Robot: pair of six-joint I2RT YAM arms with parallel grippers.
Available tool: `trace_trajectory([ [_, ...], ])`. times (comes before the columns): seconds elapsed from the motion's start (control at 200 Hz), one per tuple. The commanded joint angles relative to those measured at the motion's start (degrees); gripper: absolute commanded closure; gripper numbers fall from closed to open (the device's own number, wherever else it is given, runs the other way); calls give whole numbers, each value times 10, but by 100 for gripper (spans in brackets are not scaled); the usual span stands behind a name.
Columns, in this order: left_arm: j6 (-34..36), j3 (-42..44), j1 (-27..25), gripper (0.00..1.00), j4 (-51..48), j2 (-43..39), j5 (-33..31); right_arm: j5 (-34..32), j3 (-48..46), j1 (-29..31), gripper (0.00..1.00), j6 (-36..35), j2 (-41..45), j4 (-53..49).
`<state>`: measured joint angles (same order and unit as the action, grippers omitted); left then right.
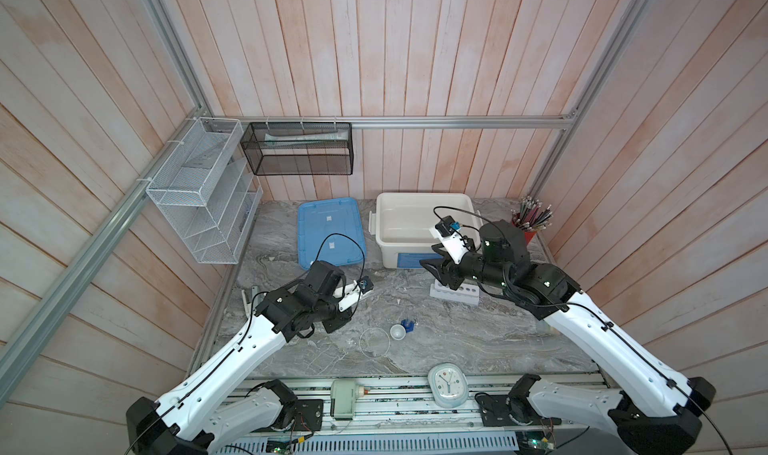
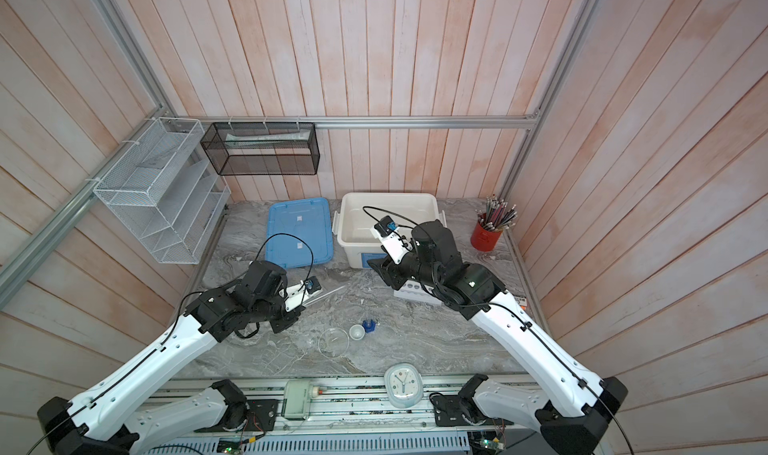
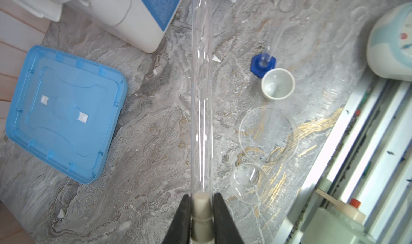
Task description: Organize the chemistry lab equipment
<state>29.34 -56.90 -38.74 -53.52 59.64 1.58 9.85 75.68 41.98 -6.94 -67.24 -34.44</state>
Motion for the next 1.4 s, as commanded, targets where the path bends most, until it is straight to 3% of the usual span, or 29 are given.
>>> trace_trajectory([
  [0.0, 17, -8, -35, 81, -39, -9, -34, 36, 34, 15, 47, -42, -49, -131],
  [0.14, 36, -4, -60, 82, -29, -32, -68, 65, 57, 30, 47, -56, -86, -165],
  [0.56, 60, -15, -104, 83, -17, -73, -68, 195, 121, 41, 47, -93, -164, -192],
  [0.98, 104, -34, -201, 84, -20, -65, -129, 215, 139, 79, 46, -99, -222, -206],
  [1.396, 126, -10, -214, 86, 2, -80, -172, 241, 131, 103, 50, -91, -254, -188],
])
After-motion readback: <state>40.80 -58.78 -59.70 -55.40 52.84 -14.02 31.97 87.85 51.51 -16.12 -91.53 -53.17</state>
